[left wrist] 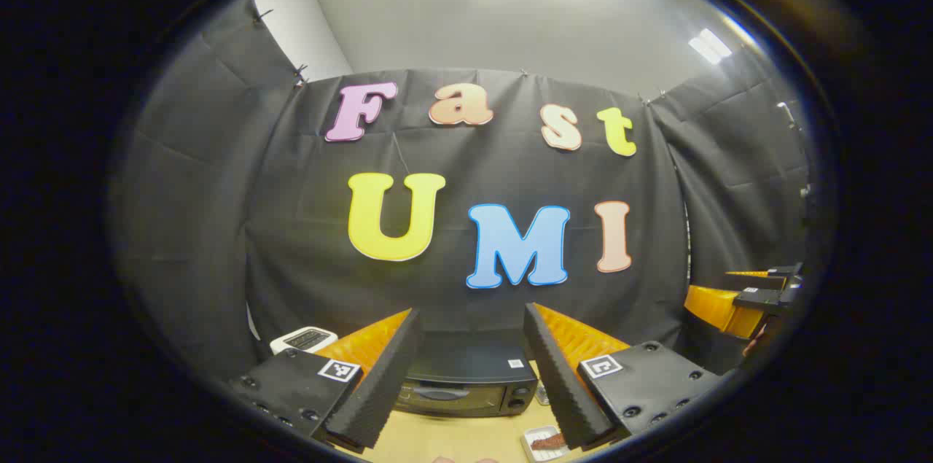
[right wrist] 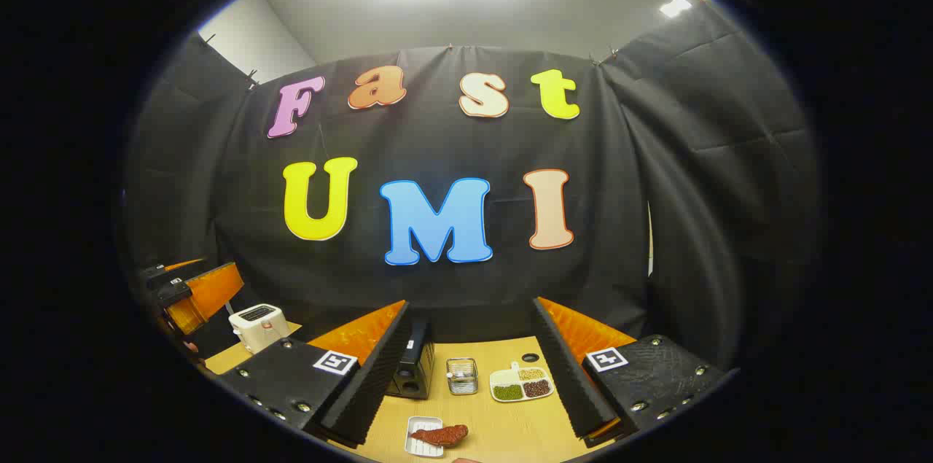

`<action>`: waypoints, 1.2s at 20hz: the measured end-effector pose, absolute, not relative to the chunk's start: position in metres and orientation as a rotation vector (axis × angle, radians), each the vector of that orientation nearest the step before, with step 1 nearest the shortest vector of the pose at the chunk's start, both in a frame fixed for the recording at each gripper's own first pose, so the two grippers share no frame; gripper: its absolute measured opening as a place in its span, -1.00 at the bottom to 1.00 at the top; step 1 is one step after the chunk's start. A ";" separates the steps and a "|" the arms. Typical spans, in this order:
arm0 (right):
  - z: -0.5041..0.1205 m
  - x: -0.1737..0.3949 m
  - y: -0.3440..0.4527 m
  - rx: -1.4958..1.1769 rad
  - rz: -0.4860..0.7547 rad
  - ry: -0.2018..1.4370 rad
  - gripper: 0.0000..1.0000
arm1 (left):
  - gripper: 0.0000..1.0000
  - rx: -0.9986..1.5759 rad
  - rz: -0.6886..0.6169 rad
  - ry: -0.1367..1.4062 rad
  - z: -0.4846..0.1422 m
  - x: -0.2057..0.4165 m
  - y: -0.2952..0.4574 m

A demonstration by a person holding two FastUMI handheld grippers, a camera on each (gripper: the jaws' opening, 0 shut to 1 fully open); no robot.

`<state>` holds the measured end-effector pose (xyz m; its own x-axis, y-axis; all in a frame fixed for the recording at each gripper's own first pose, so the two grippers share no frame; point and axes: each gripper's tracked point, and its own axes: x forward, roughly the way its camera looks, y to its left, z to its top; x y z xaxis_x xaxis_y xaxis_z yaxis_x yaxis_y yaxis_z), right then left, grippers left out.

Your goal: Open the electric oven with the left hand, put the food in, and close the electric oven.

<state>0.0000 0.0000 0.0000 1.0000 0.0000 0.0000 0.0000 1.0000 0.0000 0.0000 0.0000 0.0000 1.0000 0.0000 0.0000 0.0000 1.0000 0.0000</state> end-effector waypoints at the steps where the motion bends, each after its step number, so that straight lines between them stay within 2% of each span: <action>1: 0.002 0.002 0.000 0.001 -0.002 -0.005 0.97 | 0.89 -0.003 -0.007 0.004 0.000 0.001 -0.001; 2: 0.003 0.003 0.000 0.001 -0.003 -0.010 0.96 | 0.92 -0.001 -0.011 0.003 0.000 0.004 -0.002; 3: 0.003 0.005 0.000 -0.002 -0.004 -0.014 0.87 | 0.96 0.006 -0.010 -0.004 0.003 0.006 -0.001; 4: 0.003 0.007 0.001 -0.005 -0.006 -0.016 0.97 | 0.96 0.012 -0.009 -0.009 0.004 0.008 0.000; 9: 0.004 0.013 0.003 -0.006 -0.004 -0.021 0.97 | 0.96 0.011 -0.019 -0.014 0.007 0.016 -0.003; 10: 0.002 0.015 0.003 -0.006 -0.006 -0.019 0.97 | 0.82 0.010 -0.024 -0.004 0.001 0.016 -0.004; 12: -0.002 0.017 0.007 0.003 -0.001 -0.005 0.97 | 0.96 0.012 -0.027 0.012 -0.002 0.015 -0.003; 18: -0.009 0.023 0.006 0.002 -0.003 0.023 0.97 | 0.89 -0.002 -0.026 0.031 -0.013 0.022 0.001; 20: -0.010 0.025 0.006 0.001 -0.003 0.025 0.97 | 0.96 0.000 -0.027 0.040 -0.019 0.030 0.003; 24: -0.011 0.030 0.004 -0.004 -0.009 0.025 0.97 | 0.89 -0.011 -0.027 0.111 -0.055 0.058 0.012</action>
